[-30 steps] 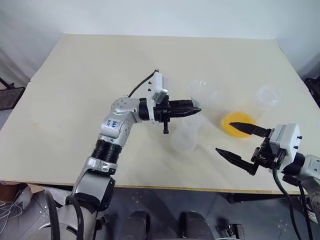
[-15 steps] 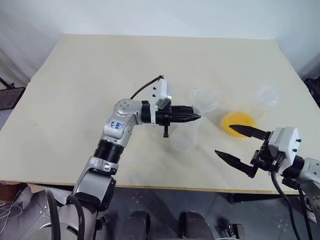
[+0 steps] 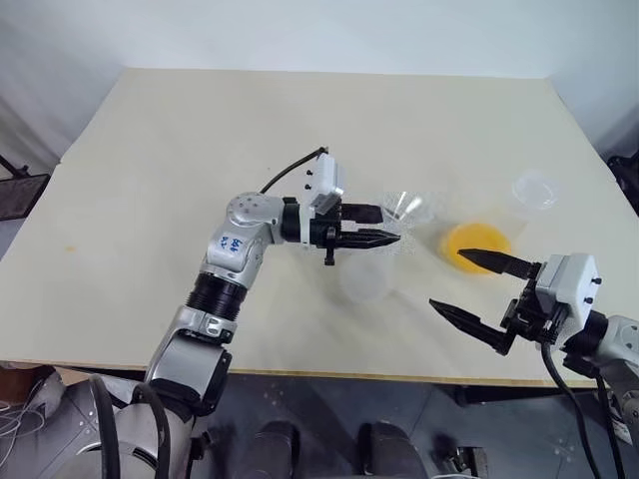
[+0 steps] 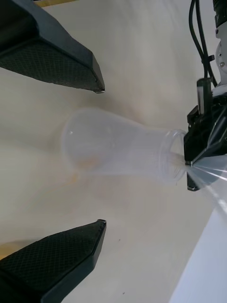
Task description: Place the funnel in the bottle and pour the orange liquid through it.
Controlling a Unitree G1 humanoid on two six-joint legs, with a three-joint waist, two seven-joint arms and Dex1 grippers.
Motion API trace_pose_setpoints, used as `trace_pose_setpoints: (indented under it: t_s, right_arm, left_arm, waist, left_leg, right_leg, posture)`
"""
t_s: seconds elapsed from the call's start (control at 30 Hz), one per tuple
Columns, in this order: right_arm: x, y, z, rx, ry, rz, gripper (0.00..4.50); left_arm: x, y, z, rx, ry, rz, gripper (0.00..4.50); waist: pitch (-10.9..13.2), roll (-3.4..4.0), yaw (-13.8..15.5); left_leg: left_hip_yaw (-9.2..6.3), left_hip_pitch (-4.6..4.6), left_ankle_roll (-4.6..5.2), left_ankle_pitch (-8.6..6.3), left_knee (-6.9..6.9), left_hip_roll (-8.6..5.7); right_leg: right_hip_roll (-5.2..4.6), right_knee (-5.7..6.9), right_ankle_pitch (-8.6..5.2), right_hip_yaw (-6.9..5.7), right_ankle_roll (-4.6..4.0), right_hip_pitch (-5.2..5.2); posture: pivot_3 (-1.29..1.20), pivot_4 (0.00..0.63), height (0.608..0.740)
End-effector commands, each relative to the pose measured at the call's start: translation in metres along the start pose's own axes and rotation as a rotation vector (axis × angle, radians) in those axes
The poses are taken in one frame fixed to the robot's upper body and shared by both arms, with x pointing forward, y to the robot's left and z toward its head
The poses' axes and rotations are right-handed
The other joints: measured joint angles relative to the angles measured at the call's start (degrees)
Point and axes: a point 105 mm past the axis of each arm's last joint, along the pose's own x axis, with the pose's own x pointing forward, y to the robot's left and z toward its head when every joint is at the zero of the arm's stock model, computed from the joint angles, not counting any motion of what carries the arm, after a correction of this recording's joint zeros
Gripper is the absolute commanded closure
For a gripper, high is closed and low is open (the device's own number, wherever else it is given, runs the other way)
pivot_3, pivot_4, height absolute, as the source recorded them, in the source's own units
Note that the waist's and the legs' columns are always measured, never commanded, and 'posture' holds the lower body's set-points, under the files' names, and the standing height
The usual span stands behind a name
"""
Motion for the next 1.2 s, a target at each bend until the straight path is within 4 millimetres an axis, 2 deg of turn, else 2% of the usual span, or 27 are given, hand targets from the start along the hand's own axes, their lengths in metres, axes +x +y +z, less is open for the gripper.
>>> trace_pose_setpoints:
  t_s: [0.03, 0.17, 0.23, 0.53, 0.83, 0.97, 1.07, 1.2]
  right_arm:
    - [-0.003, -0.005, 0.009, -0.048, -0.022, -0.016, 0.00]
    - [-0.003, -0.007, 0.009, -0.053, -0.022, -0.018, 0.00]
    - [-0.004, -0.008, 0.010, -0.057, -0.021, -0.020, 0.00]
    - [-0.008, -0.017, 0.011, -0.073, -0.005, -0.027, 0.00]
    - [-0.029, -0.023, 0.008, -0.050, 0.080, -0.127, 0.00]
    - [-0.045, -0.021, 0.009, 0.006, 0.086, -0.226, 0.00]
    - [-0.063, -0.022, 0.008, 0.038, 0.093, -0.346, 0.00]
    - [-0.083, -0.017, 0.002, 0.063, 0.126, -0.462, 0.00]
  left_arm:
    - [0.002, 0.000, 0.016, 0.053, -0.010, -0.027, 1.60]
    - [0.000, 0.001, 0.020, 0.065, -0.009, -0.030, 0.38]
    - [-0.002, 0.002, 0.021, 0.072, -0.005, -0.037, 0.02]
    - [-0.022, 0.001, 0.028, 0.094, 0.036, -0.077, 0.02]
    - [-0.069, 0.007, 0.041, 0.118, 0.044, 0.040, 0.02]
    - [-0.092, -0.007, 0.031, 0.077, 0.058, 0.082, 0.02]
    - [-0.096, -0.019, 0.017, 0.040, 0.049, 0.104, 0.02]
    - [-0.095, -0.024, 0.007, 0.038, 0.025, 0.139, 0.02]
  waist:
    - [0.00, 0.00, 0.00]
    - [0.00, 0.00, 0.00]
    - [0.00, 0.00, 0.00]
    - [0.00, 0.01, -0.08]
    - [0.00, 0.01, -0.06]
    - [-0.03, 0.06, -0.15]
    - [-0.03, 0.06, -0.04]
    - [-0.04, 0.07, 0.26]
  left_leg:
    - [0.00, 0.00, 0.00, 0.00, 0.00, 0.00]
    - [0.00, 0.00, 0.00, 0.00, 0.00, 0.00]
    - [0.00, 0.00, 0.00, 0.00, 0.00, 0.00]
    - [0.00, 0.00, 0.00, 0.00, 0.00, 0.00]
    - [-0.02, 0.00, 0.00, 0.00, 0.00, 0.01]
    - [-0.05, 0.02, 0.00, 0.00, -0.02, 0.03]
    - [-0.06, 0.06, 0.00, 0.00, 0.03, 0.02]
    - [-0.12, 0.07, 0.02, 0.00, 0.05, -0.03]
  right_leg:
    - [0.00, 0.00, 0.00, 0.00, 0.00, 0.00]
    - [0.00, 0.00, 0.00, 0.00, 0.00, 0.00]
    - [0.00, 0.00, 0.00, 0.00, 0.00, 0.00]
    - [0.01, 0.01, 0.00, 0.00, 0.00, 0.00]
    - [0.01, 0.04, 0.00, 0.00, 0.00, -0.01]
    - [0.00, 0.08, 0.00, 0.00, 0.00, -0.01]
    - [-0.02, 0.23, 0.00, 0.05, 0.00, -0.01]
    - [-0.06, 0.27, 0.00, 0.10, 0.00, 0.04]
  posture:
    - [0.00, 0.150, 0.740]
    - [0.00, 0.150, 0.740]
    - [0.00, 0.150, 0.740]
    - [0.00, 0.150, 0.740]
    - [0.00, 0.150, 0.740]
    - [0.00, 0.150, 0.740]
    - [0.00, 0.150, 0.740]
    - [0.00, 0.150, 0.740]
